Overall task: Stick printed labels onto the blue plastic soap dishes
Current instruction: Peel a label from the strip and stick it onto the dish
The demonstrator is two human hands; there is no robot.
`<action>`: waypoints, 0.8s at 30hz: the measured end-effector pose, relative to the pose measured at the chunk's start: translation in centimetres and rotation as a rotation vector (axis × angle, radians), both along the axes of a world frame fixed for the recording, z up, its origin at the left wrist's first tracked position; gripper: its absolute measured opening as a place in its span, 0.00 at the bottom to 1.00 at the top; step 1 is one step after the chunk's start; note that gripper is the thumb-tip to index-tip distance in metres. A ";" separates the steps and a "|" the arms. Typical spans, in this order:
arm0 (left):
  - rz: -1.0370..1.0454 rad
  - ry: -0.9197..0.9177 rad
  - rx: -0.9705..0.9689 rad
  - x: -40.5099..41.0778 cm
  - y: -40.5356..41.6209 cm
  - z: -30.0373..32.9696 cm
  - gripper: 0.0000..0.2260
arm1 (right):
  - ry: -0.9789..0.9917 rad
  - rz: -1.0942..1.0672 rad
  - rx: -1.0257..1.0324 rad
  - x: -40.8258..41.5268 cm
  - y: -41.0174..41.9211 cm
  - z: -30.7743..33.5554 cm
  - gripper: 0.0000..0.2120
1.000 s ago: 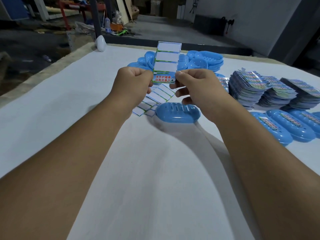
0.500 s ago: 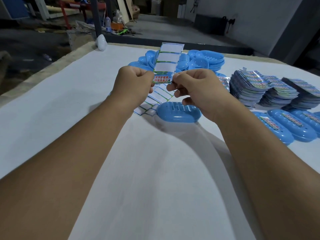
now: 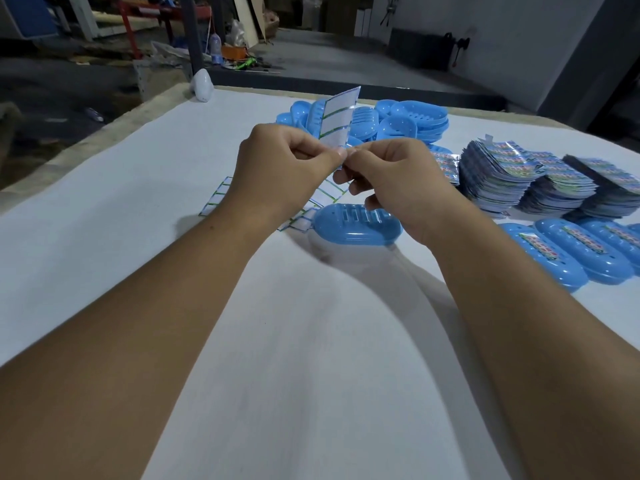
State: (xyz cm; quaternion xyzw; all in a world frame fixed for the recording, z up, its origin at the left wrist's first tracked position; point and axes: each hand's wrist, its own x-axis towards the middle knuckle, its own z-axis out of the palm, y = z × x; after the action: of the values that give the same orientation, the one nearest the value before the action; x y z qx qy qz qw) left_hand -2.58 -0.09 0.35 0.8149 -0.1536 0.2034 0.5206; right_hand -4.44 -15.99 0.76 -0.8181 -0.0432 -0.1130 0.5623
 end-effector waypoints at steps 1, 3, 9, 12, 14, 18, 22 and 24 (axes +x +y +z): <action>-0.018 0.003 0.007 0.0 0.1 0.1 0.07 | -0.007 -0.004 -0.012 0.0 0.0 0.0 0.12; -0.037 0.011 0.011 -0.1 0.1 0.1 0.06 | -0.016 -0.011 -0.035 0.2 -0.1 -0.1 0.13; 0.017 -0.054 0.110 -0.6 0.0 0.0 0.03 | -0.035 -0.029 -0.098 0.2 0.2 -0.4 0.14; 0.050 -0.094 0.187 -0.8 -0.1 0.0 0.05 | -0.038 -0.037 -0.127 0.2 0.4 -0.6 0.14; 0.059 -0.110 0.225 -0.9 -0.1 0.1 0.06 | -0.037 -0.050 -0.117 0.2 0.5 -0.7 0.12; 0.046 -0.110 0.244 -0.9 -0.1 0.2 0.07 | -0.038 -0.063 -0.098 0.2 0.5 -0.7 0.12; 0.063 -0.112 0.279 -0.9 0.0 0.1 0.07 | -0.025 -0.051 -0.110 0.0 0.6 -0.9 0.12; 0.062 -0.114 0.277 -0.9 0.0 0.1 0.07 | -0.029 -0.073 -0.107 0.1 0.7 -1.0 0.11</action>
State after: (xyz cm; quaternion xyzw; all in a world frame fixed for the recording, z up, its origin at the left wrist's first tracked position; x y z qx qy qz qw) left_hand -3.53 -0.11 0.45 0.8704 -0.1842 0.2421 0.3872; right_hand -4.33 -15.26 -0.23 -0.8463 -0.0278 -0.1429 0.5125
